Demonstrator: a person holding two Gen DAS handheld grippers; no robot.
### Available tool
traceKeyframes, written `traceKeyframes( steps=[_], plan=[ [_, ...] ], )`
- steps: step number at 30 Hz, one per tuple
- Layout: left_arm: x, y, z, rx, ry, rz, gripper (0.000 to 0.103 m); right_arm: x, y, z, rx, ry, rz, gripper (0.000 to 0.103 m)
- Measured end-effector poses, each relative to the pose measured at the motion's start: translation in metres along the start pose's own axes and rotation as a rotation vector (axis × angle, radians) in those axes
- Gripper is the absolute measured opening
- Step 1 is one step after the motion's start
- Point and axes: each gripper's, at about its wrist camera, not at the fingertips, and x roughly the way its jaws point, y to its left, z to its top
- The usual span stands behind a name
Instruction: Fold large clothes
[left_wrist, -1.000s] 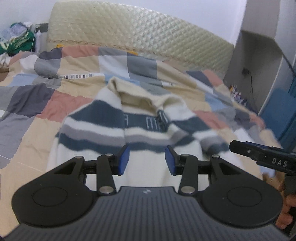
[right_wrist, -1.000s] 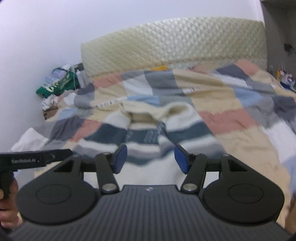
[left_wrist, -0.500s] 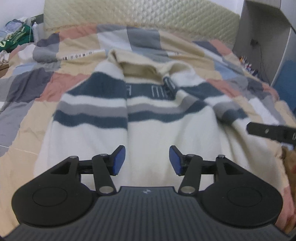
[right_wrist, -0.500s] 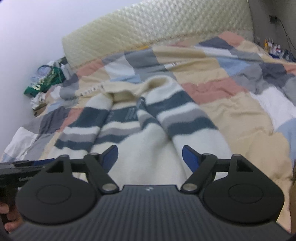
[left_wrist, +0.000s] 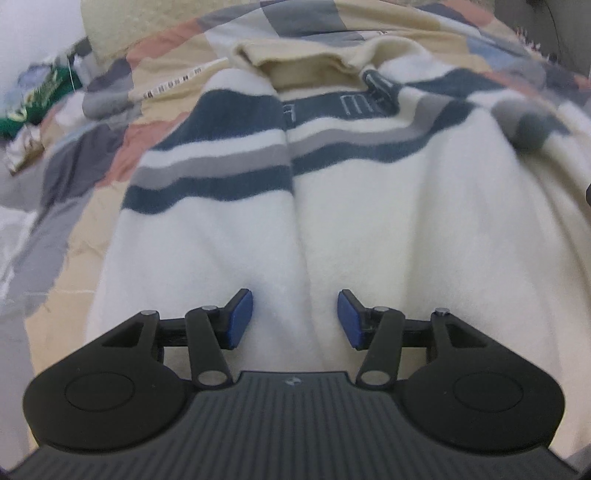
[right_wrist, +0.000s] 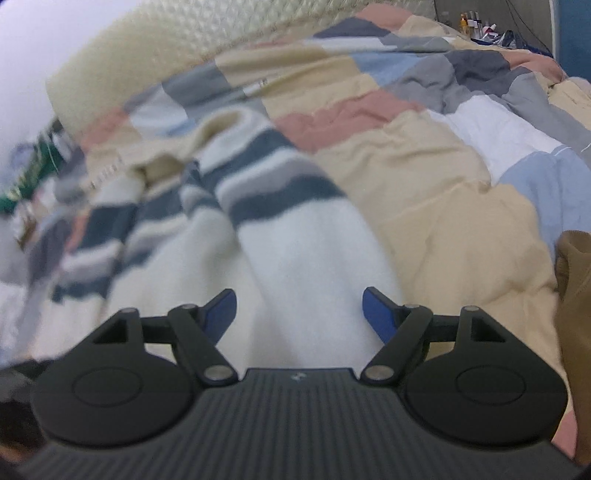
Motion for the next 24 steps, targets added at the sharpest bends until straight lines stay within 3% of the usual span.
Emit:
traceKeyframes(
  steps=[7,10,12,19,24],
  plan=[
    [0.000,0.003,-0.002,0.055,-0.006,0.065,0.015,0.014,-0.020,-0.003,0.046,0.037,-0.065,0.045],
    [-0.010,0.012,0.002,0.035,-0.017,0.064,0.011,0.014,-0.020,0.002,0.035,0.048,-0.039,0.015],
    [-0.019,0.027,0.009,0.013,-0.032,0.067,0.011,0.005,-0.018,0.011,0.000,0.012,-0.051,0.009],
    [-0.044,0.140,0.054,-0.165,-0.048,0.094,0.010,-0.031,-0.031,0.065,-0.025,-0.130,-0.031,0.008],
    [-0.036,0.227,0.100,-0.227,-0.056,0.229,0.010,-0.033,-0.043,0.131,-0.090,-0.207,-0.091,0.008]
  ],
)
